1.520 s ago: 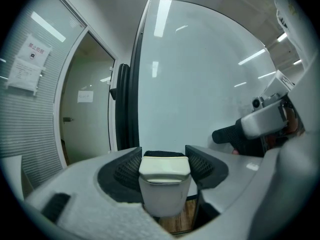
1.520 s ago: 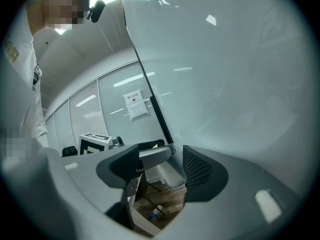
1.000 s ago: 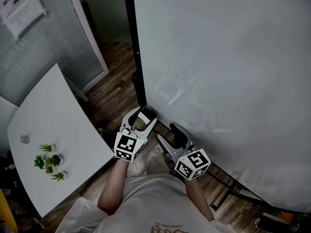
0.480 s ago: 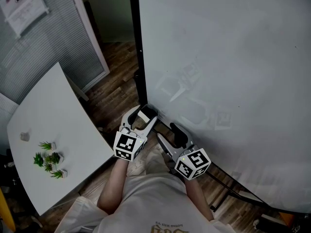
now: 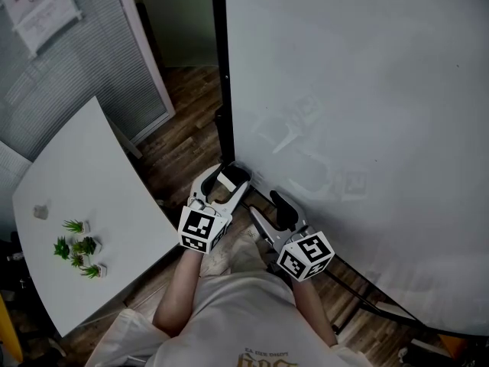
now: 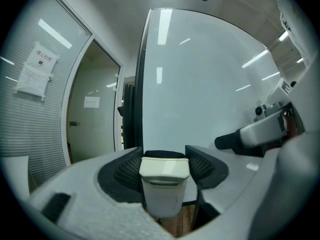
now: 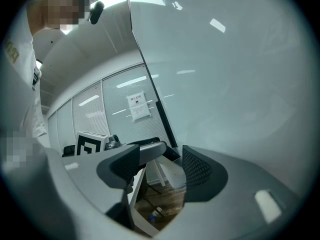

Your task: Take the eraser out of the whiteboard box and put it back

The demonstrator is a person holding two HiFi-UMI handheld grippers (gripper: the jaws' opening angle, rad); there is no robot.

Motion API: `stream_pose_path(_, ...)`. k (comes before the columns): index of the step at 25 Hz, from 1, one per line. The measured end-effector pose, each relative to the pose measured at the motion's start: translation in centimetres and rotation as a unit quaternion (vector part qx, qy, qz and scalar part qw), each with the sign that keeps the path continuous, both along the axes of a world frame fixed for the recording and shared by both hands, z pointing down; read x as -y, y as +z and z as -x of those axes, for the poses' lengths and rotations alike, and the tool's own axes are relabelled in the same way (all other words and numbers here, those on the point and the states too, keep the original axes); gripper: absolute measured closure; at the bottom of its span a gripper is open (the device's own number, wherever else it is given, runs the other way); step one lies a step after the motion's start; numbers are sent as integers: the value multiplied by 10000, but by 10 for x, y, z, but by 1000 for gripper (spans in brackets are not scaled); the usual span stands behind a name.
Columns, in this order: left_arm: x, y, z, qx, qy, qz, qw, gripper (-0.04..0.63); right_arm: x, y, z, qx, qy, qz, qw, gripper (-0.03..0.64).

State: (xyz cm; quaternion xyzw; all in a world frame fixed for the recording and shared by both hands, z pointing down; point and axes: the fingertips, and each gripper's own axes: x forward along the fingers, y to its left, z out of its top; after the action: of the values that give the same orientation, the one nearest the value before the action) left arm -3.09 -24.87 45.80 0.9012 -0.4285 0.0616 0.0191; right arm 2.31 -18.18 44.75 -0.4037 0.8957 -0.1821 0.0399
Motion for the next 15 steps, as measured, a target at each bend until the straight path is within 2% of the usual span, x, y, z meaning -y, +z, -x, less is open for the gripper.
stream_pose_path(15, -10, -12, 6, -146, -50, -101, 9998, 327, -8, -5, 0, 2, -5, -99, 10000, 356)
